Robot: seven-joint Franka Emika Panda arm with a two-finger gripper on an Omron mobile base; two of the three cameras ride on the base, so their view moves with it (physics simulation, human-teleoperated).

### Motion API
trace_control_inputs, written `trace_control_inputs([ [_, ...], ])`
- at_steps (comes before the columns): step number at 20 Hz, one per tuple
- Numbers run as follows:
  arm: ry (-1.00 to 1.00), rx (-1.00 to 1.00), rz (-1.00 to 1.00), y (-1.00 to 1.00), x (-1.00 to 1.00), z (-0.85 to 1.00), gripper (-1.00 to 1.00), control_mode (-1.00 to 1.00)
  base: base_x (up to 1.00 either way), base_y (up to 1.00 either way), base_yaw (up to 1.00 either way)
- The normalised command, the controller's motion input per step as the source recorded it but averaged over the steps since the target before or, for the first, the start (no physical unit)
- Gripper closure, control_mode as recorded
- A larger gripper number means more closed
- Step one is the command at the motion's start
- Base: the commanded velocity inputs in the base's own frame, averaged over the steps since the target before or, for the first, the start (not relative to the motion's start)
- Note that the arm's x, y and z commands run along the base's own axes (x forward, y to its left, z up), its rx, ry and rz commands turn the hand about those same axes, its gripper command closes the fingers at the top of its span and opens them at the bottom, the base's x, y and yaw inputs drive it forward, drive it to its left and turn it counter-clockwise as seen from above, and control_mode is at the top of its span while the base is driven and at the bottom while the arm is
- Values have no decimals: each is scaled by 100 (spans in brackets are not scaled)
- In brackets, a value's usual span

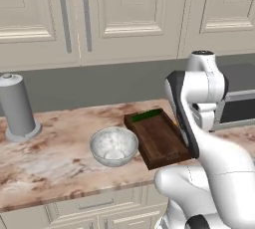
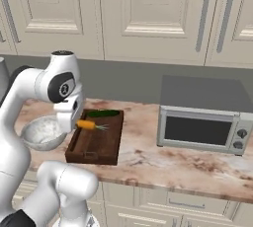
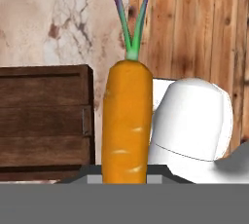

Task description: Place the two vegetables and bowl onto the tray for setting up a vegetable dip station.

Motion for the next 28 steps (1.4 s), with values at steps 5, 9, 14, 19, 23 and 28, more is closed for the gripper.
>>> trace_control_inputs([
  [5, -2, 3, 14, 0, 62, -28, 100, -100, 0, 0, 0],
  [9, -9, 2, 12, 0, 36, -35, 100, -100, 0, 0, 0],
  [14, -16, 8, 7, -6, 10, -41, 100, -100, 0, 0, 0],
  [19, -21, 8, 3, -3, 1, -39, 100, -100, 0, 0, 0],
  [23, -14, 5, 0, 0, 20, -16, 100, -100, 0, 0, 0],
  [28, -4, 4, 0, 0, 52, -1, 100, -100, 0, 0, 0],
])
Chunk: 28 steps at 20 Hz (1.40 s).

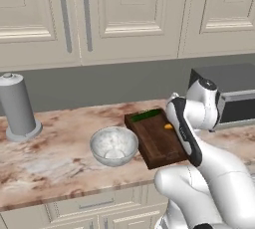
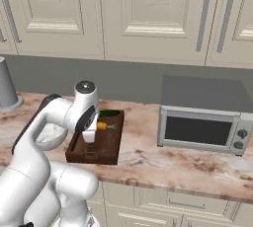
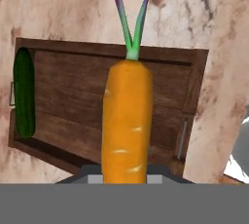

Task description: Place the two vegetables and bowl onto the tray for setting up a vegetable dip station.

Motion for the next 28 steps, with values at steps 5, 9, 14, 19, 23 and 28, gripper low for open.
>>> trace_control_inputs([
  [5, -1, 4, 2, 0, 55, -3, 100, -100, 0, 0, 0],
  [9, -2, 3, 5, 0, 43, -3, 100, -100, 0, 0, 0],
  [14, 0, 0, 9, 0, 36, -3, 100, -100, 0, 0, 0],
  [19, 0, 0, 7, 0, 24, -7, 100, -100, 0, 0, 0],
  [23, -5, 0, 2, 1, 4, -19, 100, -100, 0, 0, 0],
  [28, -8, 0, 0, 4, 1, -24, 100, -100, 0, 0, 0],
])
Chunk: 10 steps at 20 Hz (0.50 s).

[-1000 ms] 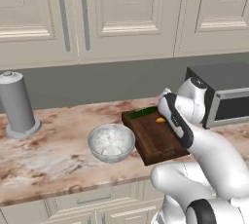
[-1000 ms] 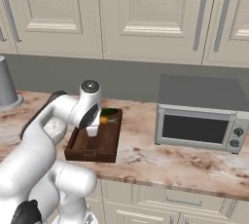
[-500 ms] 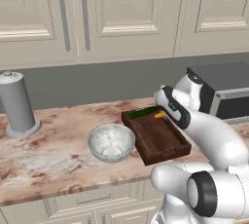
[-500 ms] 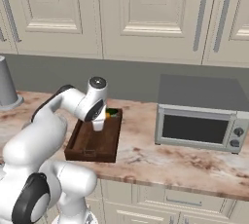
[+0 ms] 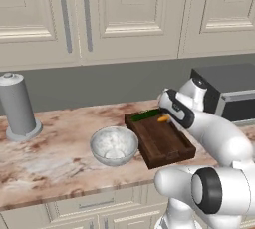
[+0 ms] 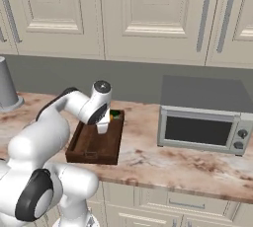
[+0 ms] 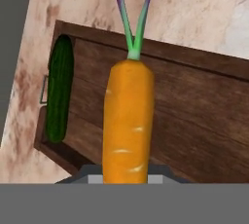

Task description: Place the two vegetables and bowl onto the tray for setting up a vegetable dip station.

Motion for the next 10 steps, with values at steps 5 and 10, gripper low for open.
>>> trace_control_inputs([
  [5, -1, 0, 0, 20, 15, -19, 100, -100, 0, 0, 0],
  [10, -2, 0, 0, 10, 26, -7, 100, -100, 0, 0, 0],
])
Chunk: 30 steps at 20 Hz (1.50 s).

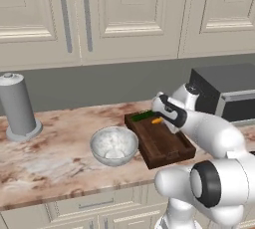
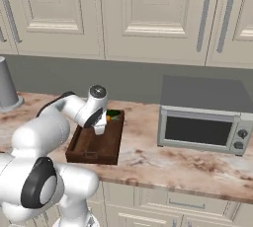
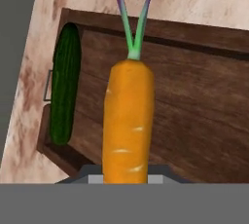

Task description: Place the two vegetables and bowl onto the tray for setting up a vegetable dip station.

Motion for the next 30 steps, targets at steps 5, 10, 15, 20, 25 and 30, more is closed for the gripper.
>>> trace_control_inputs([
  [5, -2, 0, 0, 6, 33, -1, 100, -100, 0, 0, 0],
  [10, 0, 0, 0, 5, 31, -3, 100, -100, 0, 0, 0],
  [15, 0, 0, 0, 3, 24, -1, 100, -100, 0, 0, 0],
  [20, 0, 0, 0, 0, 23, -7, 100, -100, 0, 0, 0],
  [25, 0, 0, 0, 0, 16, -14, 100, -100, 0, 0, 0],
  [30, -1, 0, 1, 0, 10, -22, 100, -100, 0, 0, 0],
])
